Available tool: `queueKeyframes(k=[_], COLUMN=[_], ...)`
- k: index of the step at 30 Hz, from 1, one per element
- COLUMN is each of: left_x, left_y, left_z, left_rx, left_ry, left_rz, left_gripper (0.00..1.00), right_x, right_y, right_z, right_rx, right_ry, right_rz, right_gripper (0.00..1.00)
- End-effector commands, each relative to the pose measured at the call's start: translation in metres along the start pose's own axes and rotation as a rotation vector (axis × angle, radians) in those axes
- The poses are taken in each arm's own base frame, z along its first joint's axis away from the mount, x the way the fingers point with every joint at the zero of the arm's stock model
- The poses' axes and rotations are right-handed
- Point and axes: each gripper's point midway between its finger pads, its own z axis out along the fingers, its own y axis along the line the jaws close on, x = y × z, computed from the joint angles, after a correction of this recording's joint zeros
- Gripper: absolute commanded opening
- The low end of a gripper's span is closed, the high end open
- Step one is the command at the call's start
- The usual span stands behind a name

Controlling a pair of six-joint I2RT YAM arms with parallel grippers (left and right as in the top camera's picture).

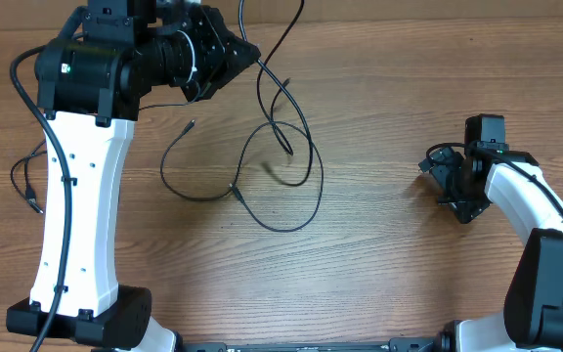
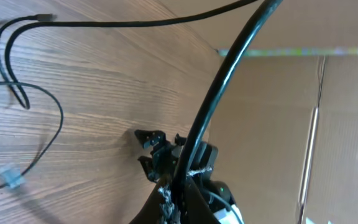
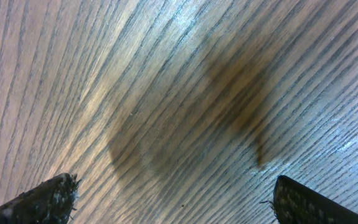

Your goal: Untangle cables

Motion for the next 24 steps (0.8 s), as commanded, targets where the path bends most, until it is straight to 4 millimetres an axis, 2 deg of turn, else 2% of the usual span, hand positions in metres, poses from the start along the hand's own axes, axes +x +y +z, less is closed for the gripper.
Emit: queueKeyframes(k=[1,5,6,8,12,15,19,21,24], left_x=[-0.013,-0.028,-0.033,-0.042,-0.057,-0.058,-0.055,-0.063,-0.084], left_y=[0.001,-0.022,-0.027,-0.036,-0.057,-0.076,-0.106,-0.112,-0.104], left_z=[-0.007,-0.014,-0.019,-0.033,-0.067,-0.089,-0.118,-0.132,-0.149], left_rx=[-0.037,0.038,0.053,0.069,0.103,0.128,0.149,0.117,-0.003], left_ry=[-0.105,-0.167,-0.191,-0.250,-0.383,-0.471,-0.610,-0.694,-0.818], left_rz=[0.035,0.341,0.420,0.517,0.682,0.823,1.043,1.062,1.006], left_gripper=[0.04,0.04,0.04,0.04,0.04,0.04,0.04,0.04,0.04], right_x=[0.001,-0.001,0.005,0.025,0.041,0.049,0.065,0.071,0.074], right_y=[0.002,0.011,0.016,0.026,0.041,0.055,0.081,0.087,0.088], right_z=[-0.004,-0.004,-0.004,-0.007,-0.013,-0.019,-0.037,-0.044,-0.046], right_rx=[-0.011,-0.054,-0.082,-0.150,-0.242,-0.334,-0.534,-0.594,-0.620], right_ry=[-0.010,-0.012,0.022,0.135,0.226,0.267,0.337,0.359,0.363], right_rz=[-0.004,-0.005,-0.006,-0.007,-0.037,-0.130,-0.302,-0.353,-0.401], right_gripper=[1.00,1.00,1.00,1.00,1.00,1.00,0.99,0.99,0.99])
